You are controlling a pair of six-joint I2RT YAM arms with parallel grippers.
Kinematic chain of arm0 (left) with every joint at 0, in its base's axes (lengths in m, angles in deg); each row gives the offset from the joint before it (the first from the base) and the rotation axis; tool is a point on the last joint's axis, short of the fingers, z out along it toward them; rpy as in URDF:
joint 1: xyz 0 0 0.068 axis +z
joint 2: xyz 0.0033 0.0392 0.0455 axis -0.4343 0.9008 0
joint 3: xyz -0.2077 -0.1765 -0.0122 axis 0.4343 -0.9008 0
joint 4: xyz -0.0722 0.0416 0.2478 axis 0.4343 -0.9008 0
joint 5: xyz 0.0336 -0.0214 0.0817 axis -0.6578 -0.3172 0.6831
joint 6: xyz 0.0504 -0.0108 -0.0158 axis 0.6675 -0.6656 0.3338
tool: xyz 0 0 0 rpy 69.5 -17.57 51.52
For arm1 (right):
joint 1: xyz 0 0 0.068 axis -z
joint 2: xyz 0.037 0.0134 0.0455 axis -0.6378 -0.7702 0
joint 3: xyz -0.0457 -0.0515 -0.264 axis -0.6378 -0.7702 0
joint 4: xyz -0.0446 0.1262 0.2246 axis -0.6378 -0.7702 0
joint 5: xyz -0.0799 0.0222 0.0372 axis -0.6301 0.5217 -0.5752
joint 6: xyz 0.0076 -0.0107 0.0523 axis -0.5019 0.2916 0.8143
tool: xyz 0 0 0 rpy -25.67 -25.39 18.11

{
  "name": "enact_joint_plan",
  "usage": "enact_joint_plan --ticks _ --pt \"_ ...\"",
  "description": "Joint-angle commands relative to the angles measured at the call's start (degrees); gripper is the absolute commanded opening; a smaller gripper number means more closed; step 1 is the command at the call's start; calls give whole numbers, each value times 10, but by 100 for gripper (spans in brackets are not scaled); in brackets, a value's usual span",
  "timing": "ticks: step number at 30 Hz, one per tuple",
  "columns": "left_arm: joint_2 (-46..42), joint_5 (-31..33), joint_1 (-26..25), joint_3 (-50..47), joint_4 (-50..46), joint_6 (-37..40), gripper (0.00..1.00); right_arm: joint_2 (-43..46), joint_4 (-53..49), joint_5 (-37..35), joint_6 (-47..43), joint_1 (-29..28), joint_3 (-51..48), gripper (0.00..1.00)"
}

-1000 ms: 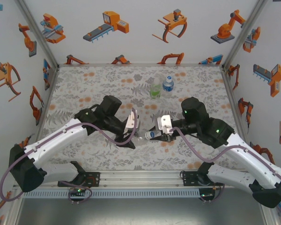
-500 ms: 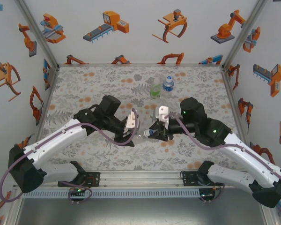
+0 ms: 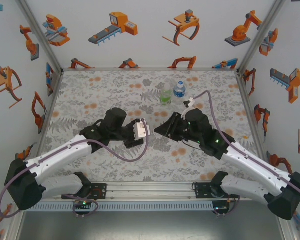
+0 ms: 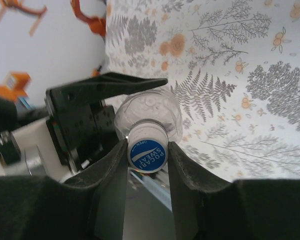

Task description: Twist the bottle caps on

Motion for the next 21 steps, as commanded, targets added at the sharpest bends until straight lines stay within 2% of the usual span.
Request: enact_joint_plan --ticks 1,4,7,12,15,18,21 --pt "-12 39 -2 6 106 0 0 -2 31 -24 133 -4 -16 0" --pt "-12 35 -2 10 89 10 0 -13 33 -17 115 -4 -8 0" --pt "-13 19 -2 15 65 17 0 -16 24 -16 60 -4 11 0" --pt "-17 -23 -2 24 24 16 0 8 -4 -14 -133 -4 48 41" --pt "-11 -60 -2 39 -17 15 0 26 -35 1 -276 -4 74 50" --pt "0 -100 -2 64 -70 13 0 43 -44 33 -414 -4 89 52" --pt "5 -138 -2 81 -111 11 0 51 -48 105 -556 -4 106 52"
